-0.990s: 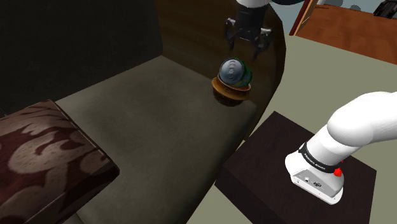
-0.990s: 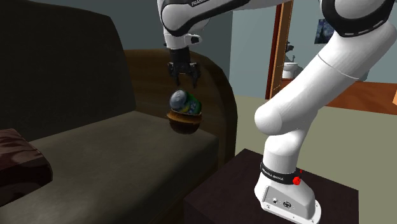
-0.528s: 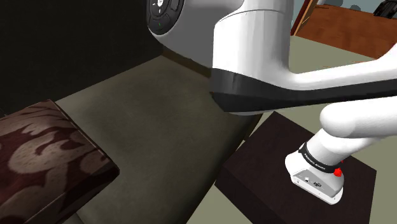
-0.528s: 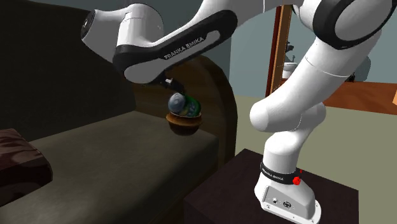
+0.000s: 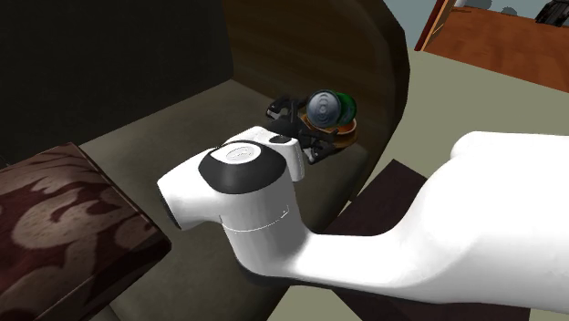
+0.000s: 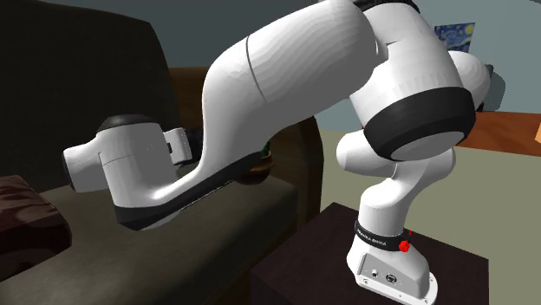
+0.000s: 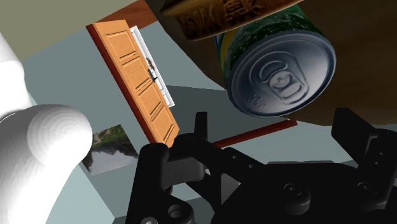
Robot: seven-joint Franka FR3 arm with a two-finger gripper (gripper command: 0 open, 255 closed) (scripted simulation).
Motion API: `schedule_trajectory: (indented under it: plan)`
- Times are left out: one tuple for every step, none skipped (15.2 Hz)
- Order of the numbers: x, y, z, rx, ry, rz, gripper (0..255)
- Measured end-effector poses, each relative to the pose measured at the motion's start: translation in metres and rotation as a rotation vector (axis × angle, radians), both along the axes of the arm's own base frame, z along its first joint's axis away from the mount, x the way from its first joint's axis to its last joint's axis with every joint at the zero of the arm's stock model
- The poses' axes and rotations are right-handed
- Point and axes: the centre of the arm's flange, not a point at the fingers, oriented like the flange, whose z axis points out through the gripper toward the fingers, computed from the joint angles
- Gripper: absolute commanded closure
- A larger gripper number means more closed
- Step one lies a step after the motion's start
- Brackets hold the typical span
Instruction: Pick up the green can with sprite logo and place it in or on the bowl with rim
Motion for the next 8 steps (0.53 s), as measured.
schedule_trajectory:
  plan:
    - [0.000,-0.006,-0.001,-0.005,-0.001,-0.002,0]
    - [0.001,-0.010,-0.003,-0.007,-0.002,-0.003,0]
    - [0.001,-0.015,-0.004,-0.008,-0.002,-0.003,0]
    - [0.002,-0.021,-0.003,-0.009,-0.002,-0.004,0]
    - [0.002,-0.025,-0.004,-0.009,-0.002,-0.004,0]
    - [0.002,-0.027,-0.004,-0.009,-0.002,-0.004,0]
    - [0.002,-0.028,-0.004,-0.009,-0.002,-0.004,0]
    - [0.003,-0.028,-0.004,-0.009,-0.002,-0.004,0]
